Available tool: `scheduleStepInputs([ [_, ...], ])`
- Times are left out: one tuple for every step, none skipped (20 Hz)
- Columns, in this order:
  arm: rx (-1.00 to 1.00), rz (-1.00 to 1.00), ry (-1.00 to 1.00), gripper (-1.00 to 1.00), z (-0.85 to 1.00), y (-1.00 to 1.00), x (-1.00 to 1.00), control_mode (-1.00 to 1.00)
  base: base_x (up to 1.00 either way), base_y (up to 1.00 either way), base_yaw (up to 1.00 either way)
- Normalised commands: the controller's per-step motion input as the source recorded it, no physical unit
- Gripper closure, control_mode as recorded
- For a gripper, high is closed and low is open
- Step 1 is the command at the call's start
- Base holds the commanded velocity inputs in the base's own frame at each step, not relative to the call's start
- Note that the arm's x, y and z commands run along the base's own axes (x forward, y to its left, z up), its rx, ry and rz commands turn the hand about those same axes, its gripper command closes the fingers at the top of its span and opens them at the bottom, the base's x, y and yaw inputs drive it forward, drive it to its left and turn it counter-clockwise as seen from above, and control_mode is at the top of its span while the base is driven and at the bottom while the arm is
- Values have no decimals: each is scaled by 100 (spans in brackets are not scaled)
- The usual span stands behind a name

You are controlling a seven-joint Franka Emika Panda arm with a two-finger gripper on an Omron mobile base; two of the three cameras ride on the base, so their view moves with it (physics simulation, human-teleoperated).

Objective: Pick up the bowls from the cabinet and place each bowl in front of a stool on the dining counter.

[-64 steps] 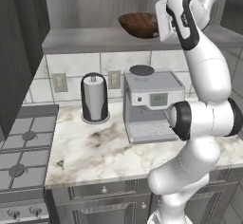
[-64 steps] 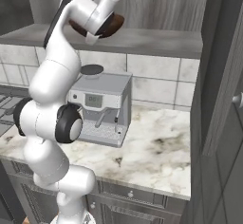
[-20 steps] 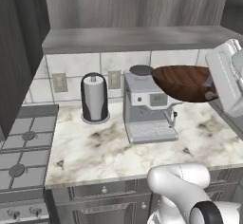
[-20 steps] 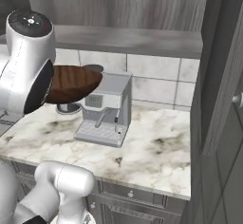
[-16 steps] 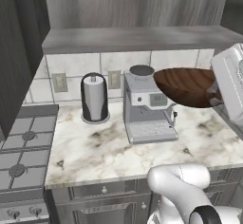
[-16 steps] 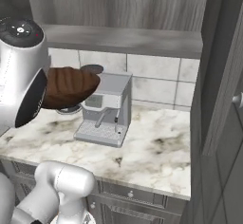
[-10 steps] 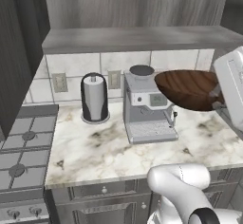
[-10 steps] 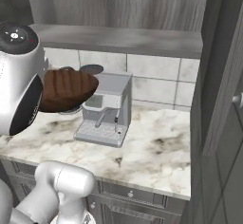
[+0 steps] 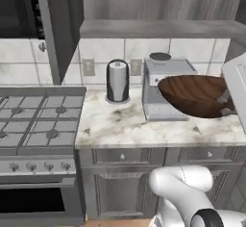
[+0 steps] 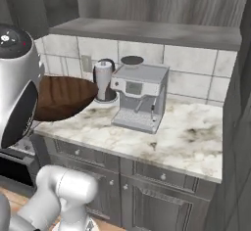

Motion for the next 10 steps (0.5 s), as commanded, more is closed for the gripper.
scheduleStepInputs([
  [0,0,0,100,0,0,0,100,-100,90,48],
  [0,0,0,100,0,0,0,100,-100,99,51],
  [0,0,0,100,0,0,0,100,-100,100,55],
  [0,0,0,100,0,0,0,100,-100,100,62],
  [0,0,0,100,0,0,0,100,-100,100,68],
  [0,0,0,100,0,0,0,100,-100,100,71],
  [0,0,0,100,0,0,0,100,-94,99,76],
  [0,0,0,100,0,0,0,100,-87,96,79],
  [0,0,0,100,0,0,0,100,-76,96,82],
  [0,0,0,100,0,0,0,100,-69,94,84],
])
